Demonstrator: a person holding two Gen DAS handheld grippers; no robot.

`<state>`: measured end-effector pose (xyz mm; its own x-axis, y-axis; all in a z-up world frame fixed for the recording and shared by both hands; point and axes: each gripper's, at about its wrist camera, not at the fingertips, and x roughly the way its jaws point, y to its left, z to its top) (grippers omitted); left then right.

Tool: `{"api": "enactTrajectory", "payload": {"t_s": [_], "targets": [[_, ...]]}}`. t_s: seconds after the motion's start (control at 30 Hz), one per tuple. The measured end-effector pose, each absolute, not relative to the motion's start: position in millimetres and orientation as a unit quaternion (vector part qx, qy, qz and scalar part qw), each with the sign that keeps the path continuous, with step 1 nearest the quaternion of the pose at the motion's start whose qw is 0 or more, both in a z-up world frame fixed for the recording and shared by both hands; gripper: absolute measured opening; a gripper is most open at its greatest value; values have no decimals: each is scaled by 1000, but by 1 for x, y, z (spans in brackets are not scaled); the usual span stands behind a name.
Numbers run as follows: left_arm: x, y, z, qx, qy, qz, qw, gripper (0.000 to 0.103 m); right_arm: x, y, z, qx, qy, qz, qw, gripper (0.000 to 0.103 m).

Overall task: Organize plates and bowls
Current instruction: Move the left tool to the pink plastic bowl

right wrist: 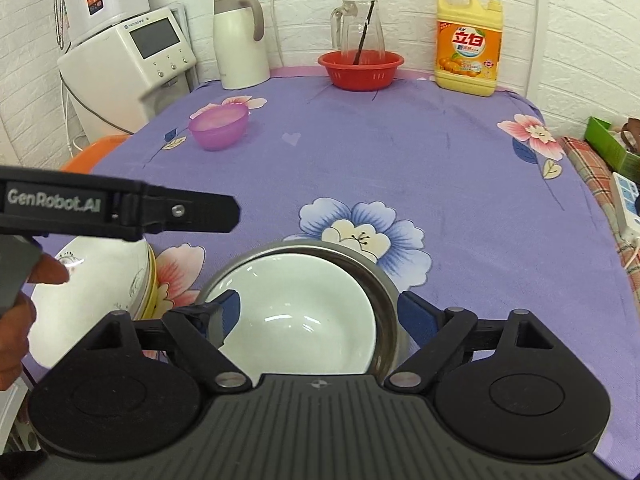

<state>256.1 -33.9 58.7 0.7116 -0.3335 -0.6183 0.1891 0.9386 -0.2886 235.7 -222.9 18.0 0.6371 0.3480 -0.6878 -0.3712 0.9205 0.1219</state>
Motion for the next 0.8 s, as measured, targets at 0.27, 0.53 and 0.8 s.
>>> {"api": "enactTrajectory", "payload": {"t_s": [0.27, 0.53, 0.8], "targets": [[277, 16, 64, -87, 343, -101, 930, 75, 276, -202, 23, 31, 387, 215, 896, 103], [320, 63, 51, -78, 348, -61, 932, 76, 299, -165, 31, 51, 354, 260, 897, 103], [376, 135, 39, -109, 359, -5, 927, 76, 368, -111, 28, -48, 402, 258, 877, 103]]}}
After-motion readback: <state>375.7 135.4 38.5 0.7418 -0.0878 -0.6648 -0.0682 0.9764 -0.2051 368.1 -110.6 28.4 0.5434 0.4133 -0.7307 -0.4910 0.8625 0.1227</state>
